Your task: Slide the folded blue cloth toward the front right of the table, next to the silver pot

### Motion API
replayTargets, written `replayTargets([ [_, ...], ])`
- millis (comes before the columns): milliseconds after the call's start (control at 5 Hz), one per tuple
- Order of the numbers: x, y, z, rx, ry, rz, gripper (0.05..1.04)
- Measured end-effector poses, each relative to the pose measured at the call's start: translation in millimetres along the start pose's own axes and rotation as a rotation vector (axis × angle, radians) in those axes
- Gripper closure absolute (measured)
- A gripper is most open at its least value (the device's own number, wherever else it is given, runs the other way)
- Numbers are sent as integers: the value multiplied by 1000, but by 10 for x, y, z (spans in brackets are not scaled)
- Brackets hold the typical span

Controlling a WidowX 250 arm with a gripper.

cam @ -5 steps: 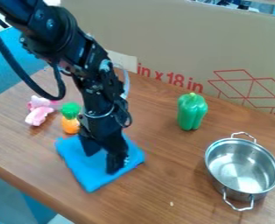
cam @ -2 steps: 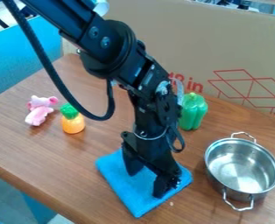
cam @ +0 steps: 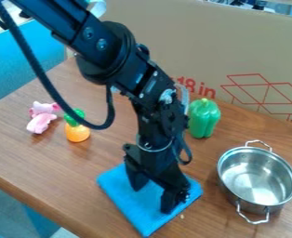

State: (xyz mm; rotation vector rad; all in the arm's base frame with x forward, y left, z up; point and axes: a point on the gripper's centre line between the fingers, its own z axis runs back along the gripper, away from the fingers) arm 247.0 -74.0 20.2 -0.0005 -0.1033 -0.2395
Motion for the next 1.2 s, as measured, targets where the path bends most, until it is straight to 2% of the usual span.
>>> replayTargets([
  [200,11,115,94,-8,-5,35,82],
  [400,159,190,442,-6,-117,67,82],
  [600,146,280,620,7,-161,106,82],
  [800,-14,505,691,23,-122,184,82],
  [1000,-286,890,729,80,15,279,82],
  [1200,-371,1103,781,51,35,271,82],
])
